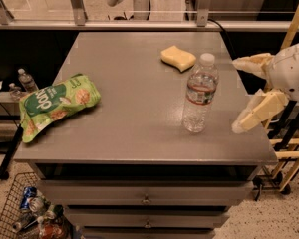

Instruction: Move water bottle near sponge

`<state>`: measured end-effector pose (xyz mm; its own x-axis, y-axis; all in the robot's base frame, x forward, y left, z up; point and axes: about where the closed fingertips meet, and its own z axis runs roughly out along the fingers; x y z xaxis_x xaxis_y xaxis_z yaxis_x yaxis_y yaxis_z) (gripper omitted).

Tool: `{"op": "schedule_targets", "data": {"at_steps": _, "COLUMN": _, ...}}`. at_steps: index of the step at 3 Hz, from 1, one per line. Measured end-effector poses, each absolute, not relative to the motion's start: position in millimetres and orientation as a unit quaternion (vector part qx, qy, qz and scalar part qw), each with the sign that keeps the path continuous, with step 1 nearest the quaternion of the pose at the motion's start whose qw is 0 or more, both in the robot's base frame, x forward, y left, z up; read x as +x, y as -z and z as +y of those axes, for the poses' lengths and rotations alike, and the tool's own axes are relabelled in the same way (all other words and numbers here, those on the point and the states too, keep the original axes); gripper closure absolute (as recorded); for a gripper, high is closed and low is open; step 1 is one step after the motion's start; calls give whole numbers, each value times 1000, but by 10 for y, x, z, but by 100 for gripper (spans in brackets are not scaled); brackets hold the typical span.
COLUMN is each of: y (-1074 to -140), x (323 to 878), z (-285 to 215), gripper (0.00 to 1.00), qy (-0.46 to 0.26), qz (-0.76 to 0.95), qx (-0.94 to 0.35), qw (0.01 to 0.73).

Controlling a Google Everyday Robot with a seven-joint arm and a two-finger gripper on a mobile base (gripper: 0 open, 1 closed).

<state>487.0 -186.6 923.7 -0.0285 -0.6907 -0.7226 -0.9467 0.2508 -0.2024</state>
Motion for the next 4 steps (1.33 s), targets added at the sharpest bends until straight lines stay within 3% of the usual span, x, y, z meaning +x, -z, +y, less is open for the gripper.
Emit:
{"op": "schedule_targets", "data": {"at_steps": 1, "y": -9382, "x": 4872, "z": -1576, "gripper": 0, "qy": -251, "qz": 639, "qx": -581, "qw": 437}}
{"op": "schedule_targets", "data": {"at_steps": 3, "y": -9407, "x": 4819, "z": -1138, "gripper": 0, "qy": -367, "qz": 569, "qx": -578, "qw": 456}}
{"op": "schedule_targets", "data": {"at_steps": 4, "y": -9376, "x": 4856, "z": -1030, "gripper": 18, "qy": -395, "qz": 552, "qx": -575, "qw": 456}}
